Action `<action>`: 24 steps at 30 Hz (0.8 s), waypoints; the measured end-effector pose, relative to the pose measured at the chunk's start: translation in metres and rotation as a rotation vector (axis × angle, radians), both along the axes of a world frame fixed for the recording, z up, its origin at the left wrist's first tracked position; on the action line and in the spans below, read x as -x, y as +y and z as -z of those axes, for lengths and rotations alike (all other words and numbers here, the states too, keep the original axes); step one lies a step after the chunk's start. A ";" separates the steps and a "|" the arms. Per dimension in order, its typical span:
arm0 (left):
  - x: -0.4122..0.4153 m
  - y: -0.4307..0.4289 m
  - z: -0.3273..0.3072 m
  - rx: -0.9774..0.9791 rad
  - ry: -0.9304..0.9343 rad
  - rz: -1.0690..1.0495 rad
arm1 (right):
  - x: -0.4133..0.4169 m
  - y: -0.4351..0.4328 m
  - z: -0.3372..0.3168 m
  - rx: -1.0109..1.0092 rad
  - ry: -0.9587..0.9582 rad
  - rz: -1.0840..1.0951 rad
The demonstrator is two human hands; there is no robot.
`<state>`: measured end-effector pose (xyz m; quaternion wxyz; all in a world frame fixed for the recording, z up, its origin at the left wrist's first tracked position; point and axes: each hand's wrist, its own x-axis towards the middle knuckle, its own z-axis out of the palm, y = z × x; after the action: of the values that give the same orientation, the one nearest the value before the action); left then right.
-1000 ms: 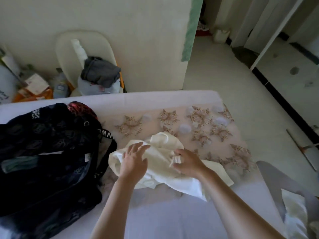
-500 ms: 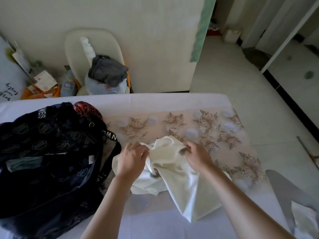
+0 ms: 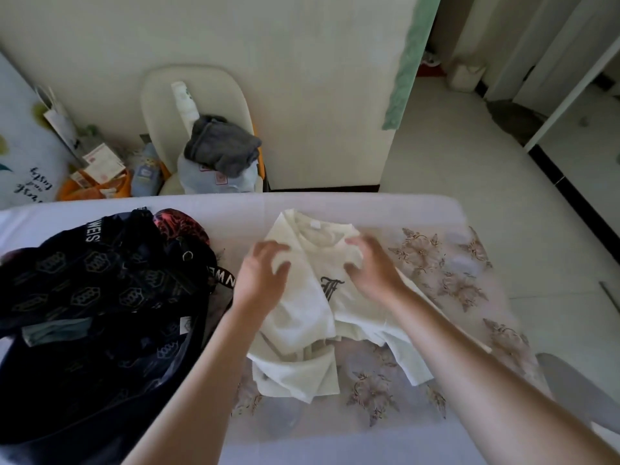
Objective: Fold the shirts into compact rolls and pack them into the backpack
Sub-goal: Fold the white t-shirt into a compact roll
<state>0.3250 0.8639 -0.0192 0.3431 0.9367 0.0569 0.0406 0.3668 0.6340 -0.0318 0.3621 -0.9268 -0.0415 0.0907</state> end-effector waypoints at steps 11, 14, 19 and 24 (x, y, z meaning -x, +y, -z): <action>0.041 -0.010 0.067 -0.329 0.231 0.141 | 0.060 -0.029 0.085 0.576 -0.151 -0.160; 0.015 0.019 0.035 -0.283 -0.026 -0.237 | 0.031 -0.035 0.068 0.575 -0.325 0.020; -0.013 0.044 -0.002 -0.386 -0.117 -0.473 | -0.006 -0.029 0.025 0.344 -0.164 0.451; 0.027 -0.018 0.021 -0.118 0.167 0.298 | 0.023 0.000 0.050 -0.019 -0.114 0.315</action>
<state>0.2975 0.8461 -0.0406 0.2838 0.9534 -0.0569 -0.0855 0.3436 0.6339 -0.0817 0.3775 -0.9221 0.0828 -0.0201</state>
